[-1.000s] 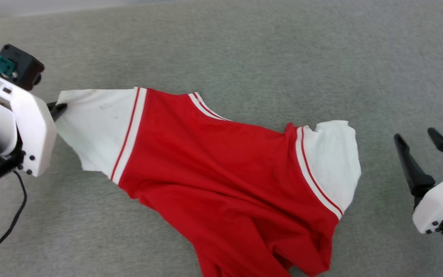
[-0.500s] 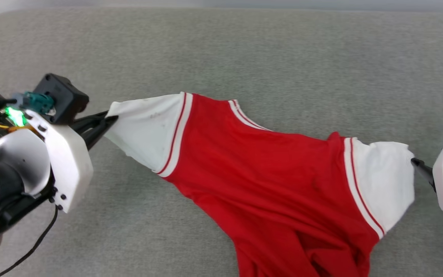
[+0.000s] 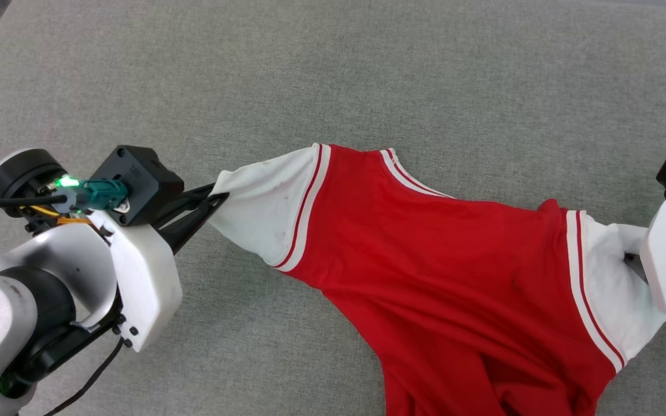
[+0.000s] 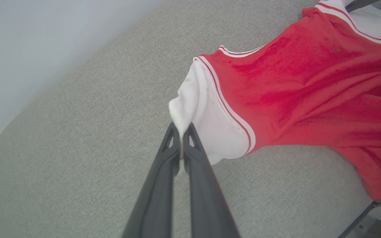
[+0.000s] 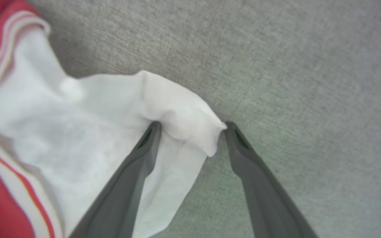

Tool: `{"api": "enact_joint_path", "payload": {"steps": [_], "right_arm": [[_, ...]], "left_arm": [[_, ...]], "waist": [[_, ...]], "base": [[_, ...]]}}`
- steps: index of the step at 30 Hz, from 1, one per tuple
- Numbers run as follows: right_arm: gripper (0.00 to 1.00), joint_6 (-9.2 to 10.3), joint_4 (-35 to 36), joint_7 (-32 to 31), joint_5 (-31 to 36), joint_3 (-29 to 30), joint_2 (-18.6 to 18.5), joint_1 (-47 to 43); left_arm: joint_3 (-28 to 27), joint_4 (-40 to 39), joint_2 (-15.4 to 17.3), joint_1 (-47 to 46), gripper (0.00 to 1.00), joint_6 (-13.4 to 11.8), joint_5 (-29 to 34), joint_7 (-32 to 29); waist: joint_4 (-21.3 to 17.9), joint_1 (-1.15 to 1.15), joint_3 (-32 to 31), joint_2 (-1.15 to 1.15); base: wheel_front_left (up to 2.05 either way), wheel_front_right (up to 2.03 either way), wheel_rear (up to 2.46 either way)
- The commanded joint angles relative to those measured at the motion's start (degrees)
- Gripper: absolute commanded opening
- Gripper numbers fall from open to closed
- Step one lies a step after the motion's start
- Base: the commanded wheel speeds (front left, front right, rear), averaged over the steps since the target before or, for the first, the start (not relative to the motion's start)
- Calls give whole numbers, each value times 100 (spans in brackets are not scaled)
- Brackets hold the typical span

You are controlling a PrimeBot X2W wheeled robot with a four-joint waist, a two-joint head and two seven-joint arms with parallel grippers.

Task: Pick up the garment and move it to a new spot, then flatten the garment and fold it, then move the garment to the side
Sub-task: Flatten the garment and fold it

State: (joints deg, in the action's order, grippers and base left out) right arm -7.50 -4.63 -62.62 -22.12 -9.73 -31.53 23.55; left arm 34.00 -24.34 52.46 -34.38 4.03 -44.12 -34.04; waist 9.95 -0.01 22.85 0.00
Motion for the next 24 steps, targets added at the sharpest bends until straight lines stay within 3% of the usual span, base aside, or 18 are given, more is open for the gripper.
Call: {"api": "enact_joint_path", "payload": {"steps": [1,2,12,24], "right_arm": [[27,2,-353,-1,-63,-269,116,-189],[0,2,-419,37,-91,-326,99,-198],[0,6,-587,710,-160,-210,-205,167],[0,3,100,1103,-569,530,-311,461]], "left_arm": [[10,-12,-44,-45,0,17,16,41],[20,5,-56,-57,0,25,24,48],[8,339,-8,48,0,-37,83,167],[-325,435,191,216,0,-329,184,597]], "waist": [[36,1,41,0],[41,1,45,0],[-165,1,-317,0],[-589,1,-1316,0]], "base": [[0,0,0],[0,0,0],[0,0,0],[0,0,0]]}}
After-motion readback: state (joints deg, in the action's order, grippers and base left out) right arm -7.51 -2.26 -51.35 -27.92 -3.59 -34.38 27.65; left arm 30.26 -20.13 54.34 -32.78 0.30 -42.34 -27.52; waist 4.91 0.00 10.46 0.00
